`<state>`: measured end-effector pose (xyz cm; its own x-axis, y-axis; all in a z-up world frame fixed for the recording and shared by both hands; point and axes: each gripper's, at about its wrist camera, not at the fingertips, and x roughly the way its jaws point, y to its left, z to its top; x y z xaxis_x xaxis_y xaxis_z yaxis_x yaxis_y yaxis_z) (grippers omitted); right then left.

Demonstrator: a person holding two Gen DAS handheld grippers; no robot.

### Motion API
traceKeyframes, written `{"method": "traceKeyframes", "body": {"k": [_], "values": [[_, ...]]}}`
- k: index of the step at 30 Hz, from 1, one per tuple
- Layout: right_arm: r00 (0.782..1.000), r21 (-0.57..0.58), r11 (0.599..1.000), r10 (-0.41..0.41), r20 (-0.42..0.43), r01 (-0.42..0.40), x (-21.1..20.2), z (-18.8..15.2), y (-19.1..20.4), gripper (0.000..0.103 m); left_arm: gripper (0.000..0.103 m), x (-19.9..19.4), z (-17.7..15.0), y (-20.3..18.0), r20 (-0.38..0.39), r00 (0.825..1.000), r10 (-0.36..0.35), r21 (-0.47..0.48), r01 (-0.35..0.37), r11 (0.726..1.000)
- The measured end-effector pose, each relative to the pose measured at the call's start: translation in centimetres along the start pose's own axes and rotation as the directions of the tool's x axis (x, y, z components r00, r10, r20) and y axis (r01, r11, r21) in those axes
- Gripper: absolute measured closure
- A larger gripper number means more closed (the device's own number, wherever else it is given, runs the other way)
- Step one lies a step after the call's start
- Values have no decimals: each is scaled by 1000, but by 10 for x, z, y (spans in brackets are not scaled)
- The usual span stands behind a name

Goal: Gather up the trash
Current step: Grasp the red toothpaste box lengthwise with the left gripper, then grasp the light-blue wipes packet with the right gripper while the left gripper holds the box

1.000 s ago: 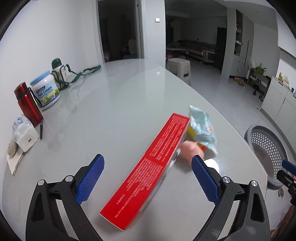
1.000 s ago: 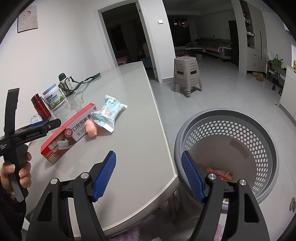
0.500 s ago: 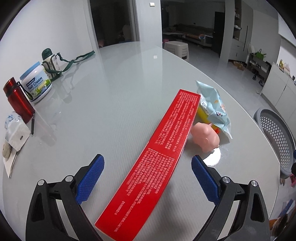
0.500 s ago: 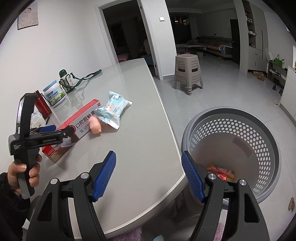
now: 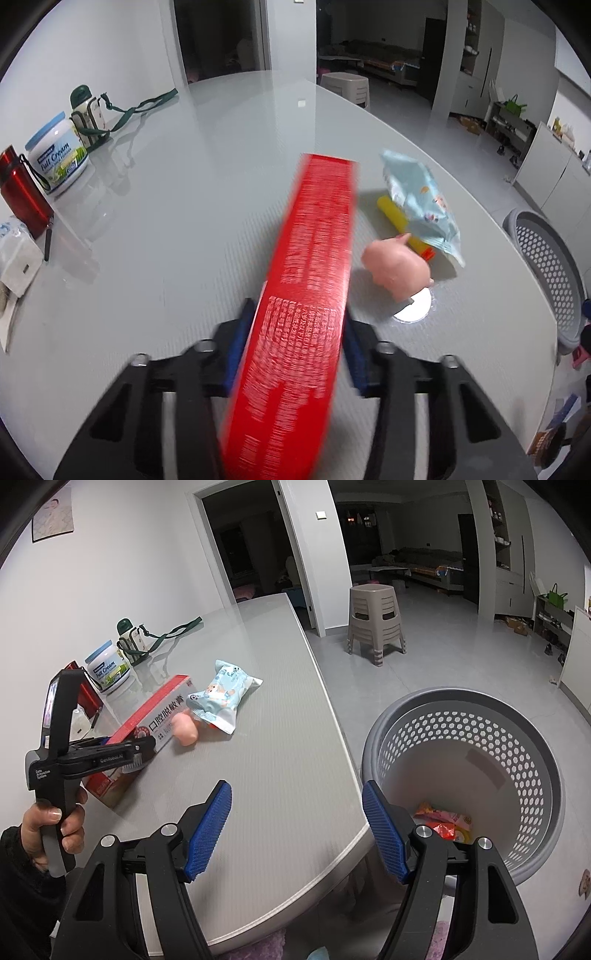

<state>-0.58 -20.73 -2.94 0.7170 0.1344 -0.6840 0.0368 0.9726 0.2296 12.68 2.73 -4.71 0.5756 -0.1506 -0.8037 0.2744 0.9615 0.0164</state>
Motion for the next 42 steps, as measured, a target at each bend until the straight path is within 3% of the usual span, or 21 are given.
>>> {"method": "traceKeyframes", "body": {"k": [10, 20, 29, 40, 42], "values": [[999, -7, 999, 38, -9, -38, 24, 16, 16, 33, 69, -16, 0, 14, 85, 996, 17, -76, -10, 997], [995, -12, 995, 94, -34, -94, 79, 63, 51, 33, 69, -39, -1, 20, 179, 982, 59, -102, -41, 994], [987, 61, 992, 120, -105, -114, 133, 94, 63, 32, 69, -45, -1, 32, 196, 979, 51, -133, -25, 991], [980, 84, 990, 121, -159, -109, 166, 104, 67, 32, 69, -47, -2, 37, 197, 979, 49, -155, -18, 988], [981, 69, 992, 117, -152, -107, 164, 103, 70, 40, 69, -47, -3, 37, 197, 979, 49, -155, -18, 988]]}}
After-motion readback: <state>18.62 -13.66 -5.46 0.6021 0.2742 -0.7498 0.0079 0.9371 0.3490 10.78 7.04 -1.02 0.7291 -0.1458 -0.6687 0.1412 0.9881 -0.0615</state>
